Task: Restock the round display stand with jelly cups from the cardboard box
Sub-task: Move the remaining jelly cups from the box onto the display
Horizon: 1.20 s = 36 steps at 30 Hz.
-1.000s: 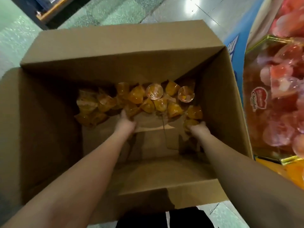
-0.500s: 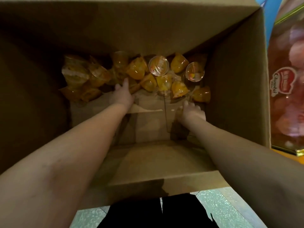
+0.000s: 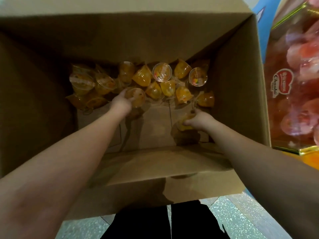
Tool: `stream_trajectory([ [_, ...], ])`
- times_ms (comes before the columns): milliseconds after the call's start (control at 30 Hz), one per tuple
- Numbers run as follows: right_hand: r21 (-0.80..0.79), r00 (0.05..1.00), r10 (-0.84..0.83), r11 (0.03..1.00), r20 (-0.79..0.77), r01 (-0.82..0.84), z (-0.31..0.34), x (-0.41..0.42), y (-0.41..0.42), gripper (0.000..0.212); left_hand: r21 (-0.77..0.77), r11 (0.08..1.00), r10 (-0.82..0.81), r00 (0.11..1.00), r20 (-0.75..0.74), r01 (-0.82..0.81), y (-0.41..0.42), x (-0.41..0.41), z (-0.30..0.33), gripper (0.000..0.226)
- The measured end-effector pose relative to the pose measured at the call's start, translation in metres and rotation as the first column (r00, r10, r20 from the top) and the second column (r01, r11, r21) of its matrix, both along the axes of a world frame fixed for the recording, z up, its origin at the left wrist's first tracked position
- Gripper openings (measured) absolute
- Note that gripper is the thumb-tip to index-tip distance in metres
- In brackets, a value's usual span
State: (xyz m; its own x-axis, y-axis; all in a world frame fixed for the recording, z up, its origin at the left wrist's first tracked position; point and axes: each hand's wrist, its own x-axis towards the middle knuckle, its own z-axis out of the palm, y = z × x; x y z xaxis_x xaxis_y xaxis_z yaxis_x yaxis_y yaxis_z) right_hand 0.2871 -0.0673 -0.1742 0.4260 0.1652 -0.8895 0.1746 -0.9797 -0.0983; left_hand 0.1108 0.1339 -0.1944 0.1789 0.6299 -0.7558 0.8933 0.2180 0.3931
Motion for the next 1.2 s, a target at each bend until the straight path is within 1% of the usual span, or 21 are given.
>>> stream_trajectory([
  [67,0.117,0.997,-0.077,0.99,-0.032,0.08,0.017,0.001,-0.004,0.076,-0.098,0.994,0.058,0.998,0.024,-0.055,-0.006,-0.004,0.016,0.048],
  [100,0.174,0.992,-0.118,0.977,-0.055,0.126,0.026,0.001,-0.007,0.076,-0.176,0.976,0.144,0.987,0.065,-0.131,-0.012,-0.005,0.026,0.045],
  [167,0.273,0.969,-0.206,0.932,-0.136,0.236,0.046,0.003,-0.016,0.08,-0.364,0.89,0.346,0.927,0.146,-0.275,-0.026,-0.007,0.051,0.039],
  [200,0.32,0.948,-0.252,0.897,-0.193,0.304,0.056,0.003,-0.023,0.08,-0.425,0.855,0.399,0.9,0.175,-0.296,-0.034,-0.008,0.063,0.038],
  [267,0.409,0.893,-0.328,0.802,-0.308,0.436,0.079,0.0,-0.039,0.083,-0.501,0.815,0.448,0.865,0.227,-0.29,-0.052,-0.007,0.089,0.038],
  [333,0.464,0.815,-0.393,0.679,-0.426,0.569,0.098,-0.003,-0.059,0.095,-0.539,0.8,0.462,0.843,0.275,-0.263,-0.069,-0.004,0.116,0.037],
  [367,0.486,0.79,-0.409,0.63,-0.457,0.606,0.11,-0.004,-0.069,0.097,-0.547,0.801,0.455,0.84,0.295,-0.242,-0.079,-0.001,0.133,0.036],
  [400,0.511,0.782,-0.41,0.597,-0.469,0.619,0.12,-0.005,-0.08,0.098,-0.544,0.811,0.433,0.845,0.314,-0.214,-0.089,0.003,0.149,0.034],
  [467,0.57,0.797,-0.407,0.558,-0.446,0.604,0.142,-0.004,-0.104,0.101,-0.53,0.835,0.37,0.861,0.348,-0.144,-0.112,0.013,0.181,0.028],
  [567,0.674,0.831,-0.437,0.501,-0.345,0.543,0.177,0.001,-0.146,0.097,-0.528,0.847,0.291,0.879,0.377,-0.054,-0.152,0.032,0.226,0.023],
  [700,0.773,0.871,-0.449,0.475,-0.198,0.421,0.215,0.013,-0.205,0.094,-0.511,0.857,0.173,0.898,0.404,0.065,-0.208,0.062,0.267,0.016],
  [767,0.796,0.858,-0.486,0.447,-0.166,0.408,0.231,0.017,-0.236,0.084,-0.49,0.863,0.106,0.903,0.417,0.124,-0.237,0.08,0.284,0.014],
  [833,0.825,0.833,-0.544,0.419,-0.105,0.378,0.243,0.019,-0.267,0.083,-0.461,0.865,0.03,0.897,0.44,0.198,-0.267,0.1,0.298,0.014],
  [967,0.833,0.772,-0.633,0.393,-0.062,0.389,0.258,0.021,-0.328,0.079,-0.422,0.833,-0.129,0.867,0.482,0.359,-0.321,0.136,0.305,0.017],
  [1067,0.825,0.731,-0.681,0.433,0.035,0.364,0.263,0.023,-0.37,0.083,-0.415,0.794,-0.216,0.844,0.49,0.444,-0.358,0.16,0.305,0.019],
  [1133,0.823,0.707,-0.698,0.463,0.11,0.329,0.263,0.023,-0.395,0.083,-0.43,0.761,-0.261,0.836,0.483,0.487,-0.383,0.172,0.307,0.01],
  [1200,0.819,0.666,-0.729,0.474,0.158,0.324,0.259,0.021,-0.417,0.082,-0.437,0.73,-0.315,0.826,0.467,0.525,-0.407,0.185,0.306,0.01],
])
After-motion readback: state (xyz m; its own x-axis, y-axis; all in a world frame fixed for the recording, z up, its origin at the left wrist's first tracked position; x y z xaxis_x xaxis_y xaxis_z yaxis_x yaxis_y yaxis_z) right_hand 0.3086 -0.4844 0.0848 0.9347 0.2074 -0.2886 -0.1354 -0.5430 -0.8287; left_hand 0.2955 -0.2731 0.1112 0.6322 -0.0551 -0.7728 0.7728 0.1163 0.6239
